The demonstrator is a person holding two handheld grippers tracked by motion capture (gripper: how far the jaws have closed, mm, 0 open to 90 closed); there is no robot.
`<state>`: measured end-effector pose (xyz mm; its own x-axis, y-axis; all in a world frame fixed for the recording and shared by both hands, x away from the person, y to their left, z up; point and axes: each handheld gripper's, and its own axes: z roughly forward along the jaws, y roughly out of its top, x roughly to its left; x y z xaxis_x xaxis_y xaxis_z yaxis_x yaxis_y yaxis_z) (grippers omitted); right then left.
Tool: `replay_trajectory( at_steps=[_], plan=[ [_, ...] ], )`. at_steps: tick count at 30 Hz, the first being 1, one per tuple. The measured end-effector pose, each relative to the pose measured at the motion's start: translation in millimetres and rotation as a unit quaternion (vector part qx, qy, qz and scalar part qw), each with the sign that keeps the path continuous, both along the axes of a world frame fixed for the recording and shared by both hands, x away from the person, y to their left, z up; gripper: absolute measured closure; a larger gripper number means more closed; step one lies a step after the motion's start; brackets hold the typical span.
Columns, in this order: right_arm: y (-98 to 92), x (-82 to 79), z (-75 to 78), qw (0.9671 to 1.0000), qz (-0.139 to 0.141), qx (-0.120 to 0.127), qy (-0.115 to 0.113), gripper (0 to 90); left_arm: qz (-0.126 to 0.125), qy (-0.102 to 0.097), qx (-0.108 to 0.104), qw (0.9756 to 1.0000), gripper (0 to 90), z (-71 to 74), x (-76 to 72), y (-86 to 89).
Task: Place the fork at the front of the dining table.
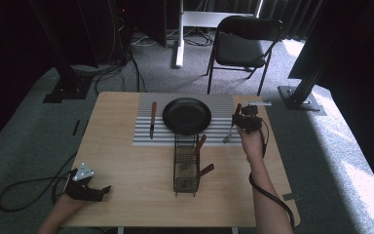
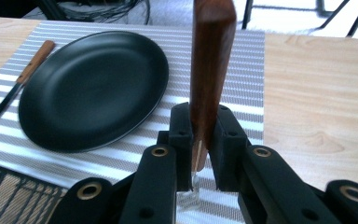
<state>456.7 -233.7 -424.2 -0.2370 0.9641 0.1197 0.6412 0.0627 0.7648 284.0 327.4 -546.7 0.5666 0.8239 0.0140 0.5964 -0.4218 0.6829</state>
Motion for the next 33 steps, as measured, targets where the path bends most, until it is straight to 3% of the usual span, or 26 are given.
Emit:
replay_trajectory(
  at_steps=[5,10,19,25,33],
  plan=[
    [2.9,1.9,-3.8,0.9999,-0.005,-0.001,-0.013,80.2,0.000,0.000,0.000,1.0000,0.0,0.0,0.0,0.0],
    [4.4,15.6,-3.1,1.0000,-0.004,0.000,-0.001,80.3,0.000,0.000,0.000,1.0000,0.0,0.0,0.0,0.0],
    [19.7,72.1,-11.1,0.9985,-0.015,-0.013,0.051,80.3,0.000,0.000,0.000,1.0000,0.0,0.0,-0.1,0.0],
    [30.0,107.7,-23.1,0.9940,-0.015,-0.030,0.104,80.3,0.000,0.000,0.000,1.0000,0.0,-0.1,0.0,0.0],
    [34.4,134.3,-46.3,0.9896,-0.023,-0.027,0.140,80.3,0.000,0.000,0.000,1.0000,0.0,0.0,-0.1,-0.1]
  ],
)
